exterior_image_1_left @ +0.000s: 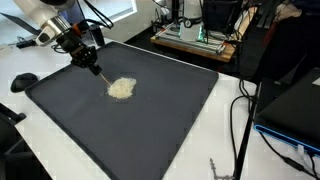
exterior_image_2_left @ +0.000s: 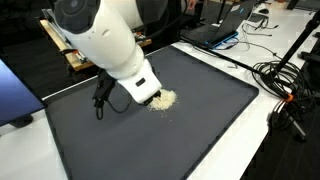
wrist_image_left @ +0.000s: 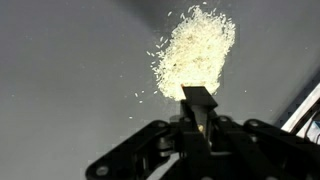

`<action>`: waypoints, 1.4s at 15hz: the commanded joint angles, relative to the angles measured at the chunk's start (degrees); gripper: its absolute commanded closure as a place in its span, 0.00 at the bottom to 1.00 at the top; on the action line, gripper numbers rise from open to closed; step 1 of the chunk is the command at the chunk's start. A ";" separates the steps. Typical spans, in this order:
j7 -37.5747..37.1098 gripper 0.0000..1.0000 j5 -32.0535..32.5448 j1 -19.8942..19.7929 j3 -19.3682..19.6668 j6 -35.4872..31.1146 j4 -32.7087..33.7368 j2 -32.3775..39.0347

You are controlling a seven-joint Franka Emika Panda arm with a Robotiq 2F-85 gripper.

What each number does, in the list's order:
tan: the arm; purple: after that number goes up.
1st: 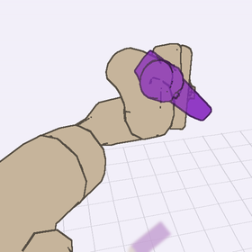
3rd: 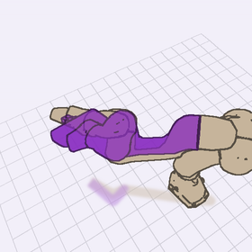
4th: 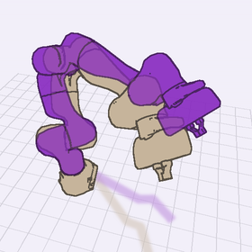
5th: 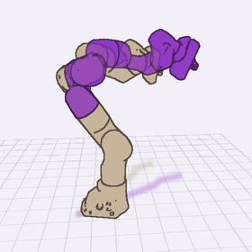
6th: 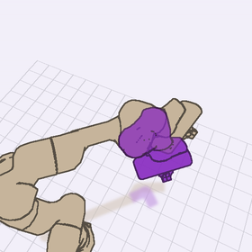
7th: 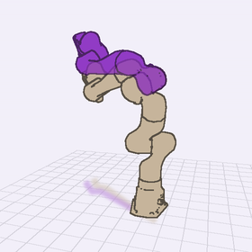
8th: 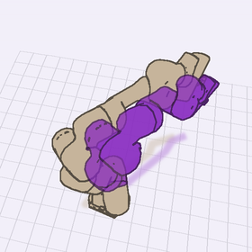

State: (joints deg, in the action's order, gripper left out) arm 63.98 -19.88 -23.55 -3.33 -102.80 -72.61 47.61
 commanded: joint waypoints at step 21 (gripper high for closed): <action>6.56 0.97 -5.12 -6.68 -7.16 22.42 35.96 24.66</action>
State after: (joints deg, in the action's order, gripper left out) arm 69.83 -24.11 -29.47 -9.31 -82.88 -40.73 70.41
